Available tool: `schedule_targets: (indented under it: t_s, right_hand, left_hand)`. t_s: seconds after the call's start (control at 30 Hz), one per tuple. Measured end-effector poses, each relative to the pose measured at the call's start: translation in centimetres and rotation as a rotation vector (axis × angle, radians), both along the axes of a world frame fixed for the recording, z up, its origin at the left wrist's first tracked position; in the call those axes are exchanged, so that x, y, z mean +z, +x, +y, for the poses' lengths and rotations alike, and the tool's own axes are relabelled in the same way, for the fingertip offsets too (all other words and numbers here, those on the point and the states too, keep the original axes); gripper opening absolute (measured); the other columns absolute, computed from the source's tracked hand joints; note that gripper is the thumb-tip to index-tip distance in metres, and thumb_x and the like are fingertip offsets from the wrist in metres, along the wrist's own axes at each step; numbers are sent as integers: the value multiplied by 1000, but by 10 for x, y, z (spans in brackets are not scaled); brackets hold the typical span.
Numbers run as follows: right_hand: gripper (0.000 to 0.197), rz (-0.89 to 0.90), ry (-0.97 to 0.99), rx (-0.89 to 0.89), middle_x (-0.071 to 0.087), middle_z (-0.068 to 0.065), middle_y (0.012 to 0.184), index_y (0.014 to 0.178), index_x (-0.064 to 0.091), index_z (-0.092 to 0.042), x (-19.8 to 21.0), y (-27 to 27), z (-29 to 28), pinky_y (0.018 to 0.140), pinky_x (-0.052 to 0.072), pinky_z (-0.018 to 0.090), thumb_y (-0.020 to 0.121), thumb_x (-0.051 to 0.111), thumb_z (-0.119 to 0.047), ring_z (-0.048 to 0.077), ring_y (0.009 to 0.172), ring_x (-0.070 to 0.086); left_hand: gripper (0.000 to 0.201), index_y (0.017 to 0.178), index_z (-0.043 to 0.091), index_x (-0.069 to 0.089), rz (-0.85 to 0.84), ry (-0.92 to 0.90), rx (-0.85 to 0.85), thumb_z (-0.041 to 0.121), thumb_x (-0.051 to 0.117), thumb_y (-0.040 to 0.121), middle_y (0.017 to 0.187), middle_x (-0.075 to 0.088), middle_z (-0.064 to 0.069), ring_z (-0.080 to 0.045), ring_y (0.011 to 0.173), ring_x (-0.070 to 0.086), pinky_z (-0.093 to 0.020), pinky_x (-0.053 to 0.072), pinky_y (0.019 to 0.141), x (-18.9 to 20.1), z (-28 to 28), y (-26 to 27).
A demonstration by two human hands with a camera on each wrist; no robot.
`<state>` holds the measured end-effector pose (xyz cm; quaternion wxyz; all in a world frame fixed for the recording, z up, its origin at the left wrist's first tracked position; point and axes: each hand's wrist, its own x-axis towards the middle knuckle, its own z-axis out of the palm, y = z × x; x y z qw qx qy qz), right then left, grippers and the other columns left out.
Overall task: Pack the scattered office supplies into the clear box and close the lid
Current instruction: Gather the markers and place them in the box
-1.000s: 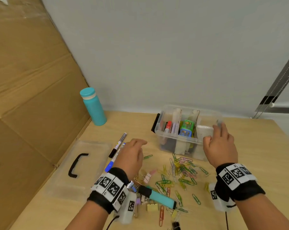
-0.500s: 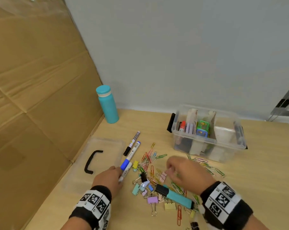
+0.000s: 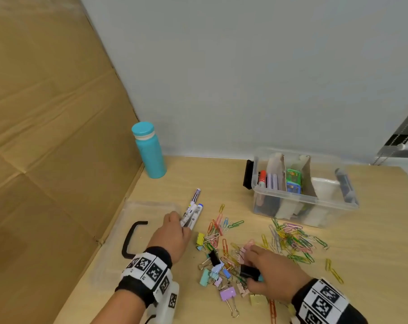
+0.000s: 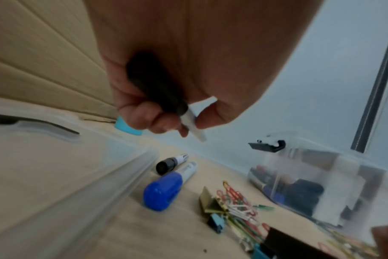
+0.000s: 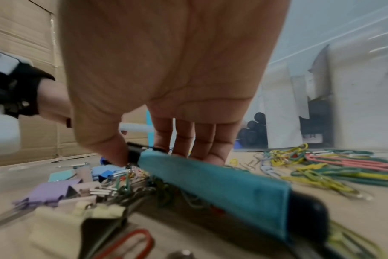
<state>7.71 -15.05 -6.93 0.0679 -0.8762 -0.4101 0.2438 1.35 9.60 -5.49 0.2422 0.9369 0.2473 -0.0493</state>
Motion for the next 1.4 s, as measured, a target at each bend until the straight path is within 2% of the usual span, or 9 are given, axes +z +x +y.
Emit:
schedule_targets:
  t_s: [0.13,0.37,0.5,0.63,0.8,0.93,1.13,1.3,1.4]
  right_hand:
    - [40,22,77,-110,56,-4,111,125,36,-27,0,-2,-6,75,49,31,90,43,-44,15,87,53]
    - [11,-109,242,-145,43,-10,79,103,37,-24,26,21,13,64,40,32,97,36,-32,9,65,41]
    - [9,-209,314,-92,50,-6,88,100,39,-25,41,47,62,61,44,29,92,42,-28,14,73,50]
    - [22,-246,254,-64,56,1,99,113,45,-22,29,74,121,71,54,37,91,42,-18,20,83,56]
    - [54,-272,41,111,40,8,122,130,42,-26,7,88,173,75,48,38,84,51,1,28,102,48]
    - [52,-258,-127,182,33,14,133,136,39,-25,-1,85,191,78,44,39,89,49,-5,34,111,47]
    - [48,-295,-158,212,39,14,126,137,35,-26,6,76,182,69,40,39,93,44,-8,35,106,51]
    - [41,-276,101,88,58,6,103,124,36,-29,34,64,124,58,43,35,91,43,-6,28,74,57]
    - [27,-245,291,-14,63,-1,99,116,39,-34,64,57,83,64,52,35,95,46,-20,21,77,62]
  left_hand:
    - [29,118,9,40,153,68,-33,29,42,96,118,47,-10,-28,90,61,-35,48,76,-11,3,19]
    - [36,121,10,47,251,97,-45,35,44,96,116,53,-8,-24,100,61,-31,48,82,-22,-1,20]
    - [35,118,12,53,246,34,-58,37,48,94,112,55,-7,-21,94,61,-31,50,84,-25,-1,14]
    - [33,119,14,50,167,-54,-33,36,44,96,103,50,-3,-16,79,53,-26,45,73,-21,10,-1]
    - [22,105,15,47,96,-83,45,35,42,97,97,51,-3,-15,70,53,-26,42,63,-7,41,-19]
    - [14,96,19,42,80,-99,58,33,41,98,78,49,6,-8,60,50,-21,36,51,-3,56,-30]
    - [13,99,19,41,66,-110,61,32,38,99,74,49,8,-5,58,47,-19,28,46,-3,55,-32]
    - [15,97,14,42,6,-144,86,29,39,99,75,48,4,-11,58,48,-23,34,50,0,52,-24]
    - [19,100,12,44,-4,-142,78,31,40,98,70,50,2,-13,56,48,-23,33,47,4,46,-17]
